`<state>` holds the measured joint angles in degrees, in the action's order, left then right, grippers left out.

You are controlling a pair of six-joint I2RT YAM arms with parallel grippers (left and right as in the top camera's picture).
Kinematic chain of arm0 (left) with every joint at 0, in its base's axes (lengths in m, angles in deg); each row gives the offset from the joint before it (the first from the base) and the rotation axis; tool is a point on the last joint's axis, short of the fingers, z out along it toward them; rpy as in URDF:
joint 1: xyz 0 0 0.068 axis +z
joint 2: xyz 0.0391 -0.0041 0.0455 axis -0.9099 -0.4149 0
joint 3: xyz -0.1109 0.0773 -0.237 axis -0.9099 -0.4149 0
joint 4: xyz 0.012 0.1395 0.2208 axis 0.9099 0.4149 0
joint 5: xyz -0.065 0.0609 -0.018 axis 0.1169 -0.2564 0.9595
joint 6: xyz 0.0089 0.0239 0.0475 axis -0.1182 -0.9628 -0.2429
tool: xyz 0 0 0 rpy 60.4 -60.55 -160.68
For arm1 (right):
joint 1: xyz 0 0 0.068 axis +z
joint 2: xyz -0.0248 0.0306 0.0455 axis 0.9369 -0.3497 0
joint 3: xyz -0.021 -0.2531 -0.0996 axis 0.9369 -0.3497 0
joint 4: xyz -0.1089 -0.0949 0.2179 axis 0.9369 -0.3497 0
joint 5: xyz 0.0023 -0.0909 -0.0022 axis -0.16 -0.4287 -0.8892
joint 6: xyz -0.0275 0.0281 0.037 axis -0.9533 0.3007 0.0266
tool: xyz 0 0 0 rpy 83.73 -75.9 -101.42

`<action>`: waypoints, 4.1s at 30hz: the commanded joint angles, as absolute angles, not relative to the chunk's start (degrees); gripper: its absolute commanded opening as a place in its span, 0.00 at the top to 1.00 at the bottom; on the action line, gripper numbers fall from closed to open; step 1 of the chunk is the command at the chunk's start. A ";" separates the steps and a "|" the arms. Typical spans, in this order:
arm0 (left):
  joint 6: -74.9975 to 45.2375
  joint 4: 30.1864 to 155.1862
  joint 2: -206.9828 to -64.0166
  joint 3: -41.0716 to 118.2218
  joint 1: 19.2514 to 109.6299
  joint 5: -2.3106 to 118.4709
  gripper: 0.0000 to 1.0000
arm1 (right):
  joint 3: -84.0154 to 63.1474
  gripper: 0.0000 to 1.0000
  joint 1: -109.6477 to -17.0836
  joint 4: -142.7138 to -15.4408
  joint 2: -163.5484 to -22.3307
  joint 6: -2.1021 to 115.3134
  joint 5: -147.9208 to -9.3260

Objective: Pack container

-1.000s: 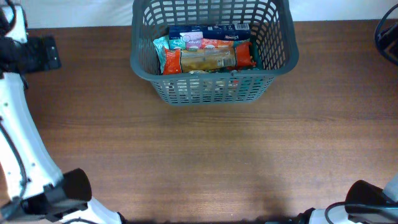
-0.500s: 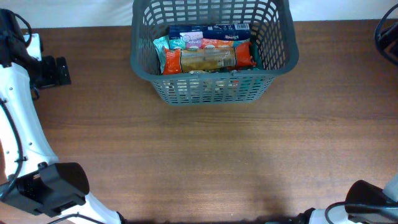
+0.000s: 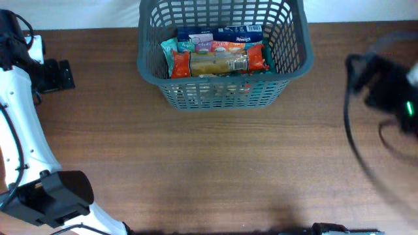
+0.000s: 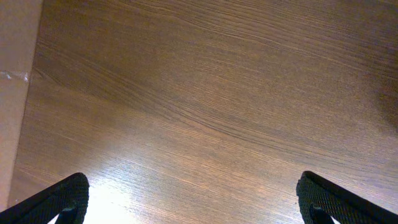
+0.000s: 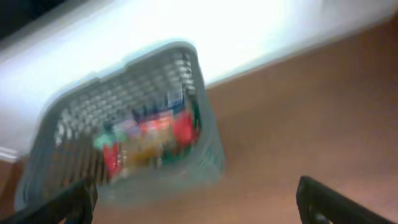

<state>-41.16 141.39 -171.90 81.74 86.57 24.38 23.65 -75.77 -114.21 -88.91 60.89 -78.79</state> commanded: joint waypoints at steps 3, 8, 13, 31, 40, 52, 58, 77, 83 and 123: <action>-40.62 141.24 -172.16 81.41 86.77 24.92 0.01 | -9.31 0.01 -75.00 -91.39 -60.97 61.04 -100.05; -40.64 141.24 -172.16 81.41 86.77 24.92 0.01 | -38.66 0.01 -75.00 -74.35 -37.39 61.26 -103.22; -40.62 141.24 -172.16 81.41 86.77 24.92 0.01 | -58.36 0.01 -75.00 -72.82 -22.16 61.92 -101.89; -40.62 141.24 -172.16 81.41 86.77 24.92 0.01 | -76.96 0.01 -74.90 -71.77 -23.16 61.85 -100.21; -40.62 141.24 -172.16 81.41 86.77 24.92 0.01 | -76.96 0.01 -74.74 -71.79 -23.18 61.85 -100.21; -40.62 141.22 -172.34 81.41 86.77 24.92 0.01 | -76.96 0.01 -74.74 -71.79 -23.18 61.85 -100.21; -40.62 141.22 -165.19 81.39 84.80 24.90 0.01 | -76.96 0.01 -74.74 -71.79 -23.18 61.85 -100.21; -39.74 91.58 -98.18 18.29 69.24 47.55 0.01 | -76.96 0.01 -74.74 -71.79 -23.18 61.85 -100.21; -39.74 75.58 -80.80 -7.54 69.22 47.68 0.01 | -76.96 0.01 -74.74 -71.79 -23.18 61.85 -100.21; -39.83 69.57 -64.15 -37.68 66.29 47.04 0.01 | -76.96 0.01 -74.74 -71.79 -23.18 61.85 -100.21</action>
<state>-40.31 69.77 -64.80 -37.09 66.55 46.56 -76.61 -75.24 -71.55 -23.55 61.76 -100.12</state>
